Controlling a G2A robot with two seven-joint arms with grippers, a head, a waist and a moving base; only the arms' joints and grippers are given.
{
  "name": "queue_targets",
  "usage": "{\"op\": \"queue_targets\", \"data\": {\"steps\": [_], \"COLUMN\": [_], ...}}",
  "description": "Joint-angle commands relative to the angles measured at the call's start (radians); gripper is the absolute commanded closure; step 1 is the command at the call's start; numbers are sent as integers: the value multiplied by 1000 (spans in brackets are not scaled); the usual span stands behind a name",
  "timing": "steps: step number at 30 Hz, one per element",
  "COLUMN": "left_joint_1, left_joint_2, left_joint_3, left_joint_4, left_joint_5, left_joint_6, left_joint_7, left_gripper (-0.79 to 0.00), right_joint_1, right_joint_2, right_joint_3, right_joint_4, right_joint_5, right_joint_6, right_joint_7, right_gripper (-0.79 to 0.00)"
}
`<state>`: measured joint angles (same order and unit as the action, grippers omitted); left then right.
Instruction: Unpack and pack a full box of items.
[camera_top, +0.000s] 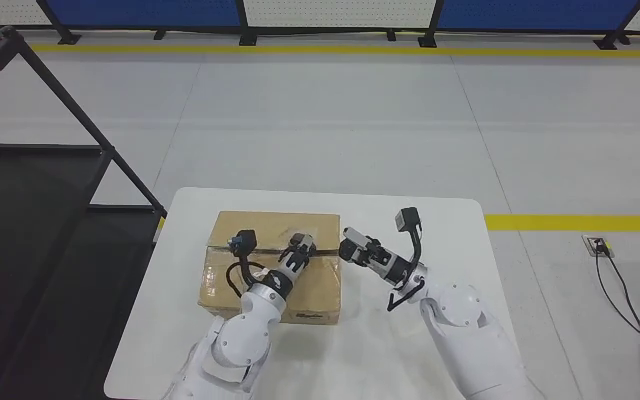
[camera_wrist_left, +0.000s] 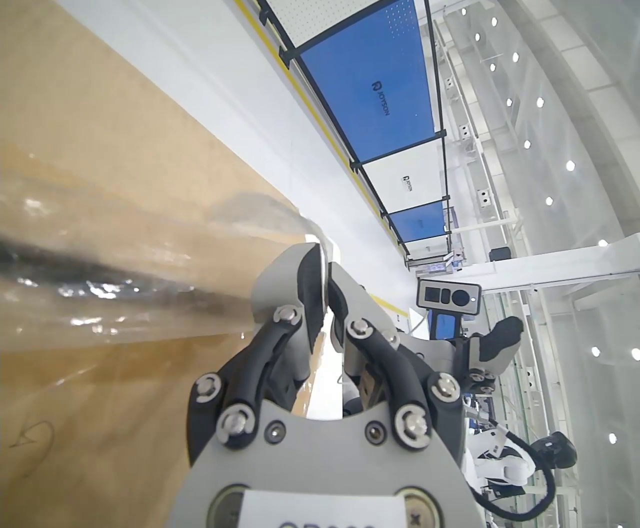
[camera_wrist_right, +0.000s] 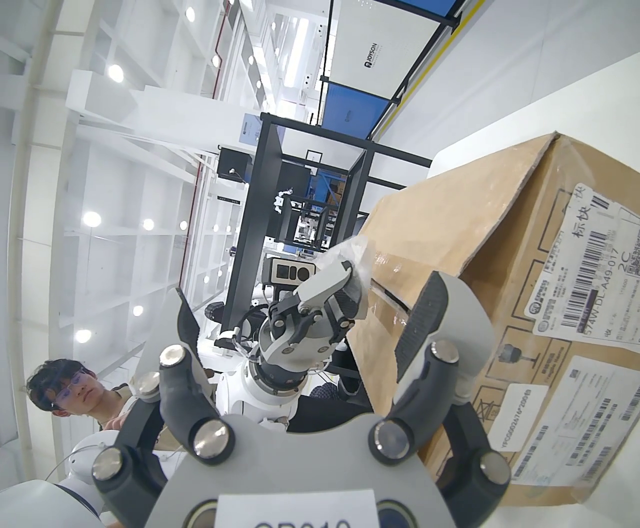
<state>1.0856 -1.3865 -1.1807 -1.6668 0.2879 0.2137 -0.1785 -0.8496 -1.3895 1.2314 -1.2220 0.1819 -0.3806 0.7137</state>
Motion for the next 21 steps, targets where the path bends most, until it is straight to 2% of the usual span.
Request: {"op": "queue_targets", "data": {"steps": [1,9,13,21], "left_joint_1": [0,4,12,49], "left_joint_2": [-1,-5,-6,-6], "left_joint_3": [2,8,12,-2], "left_joint_4": [2,-7,-17,-66], "left_joint_5": [2,4,8,-6], "left_joint_6": [-2,-5,-12,-50], "left_joint_7": [2,9,11,21], "left_gripper": [-496,-493,-394,-376], "right_joint_1": [-1,2,-3,-9], "right_joint_2": [1,5,7,12], "right_joint_3": [0,-3,-1,8], "right_joint_4": [-1,3,2,-2], "right_joint_5": [0,5,7,-7], "right_joint_6": [-2,-3,-10,-32], "right_joint_7": [0,5,1,-39], "right_gripper": [-785,-785,-785,-785]}}
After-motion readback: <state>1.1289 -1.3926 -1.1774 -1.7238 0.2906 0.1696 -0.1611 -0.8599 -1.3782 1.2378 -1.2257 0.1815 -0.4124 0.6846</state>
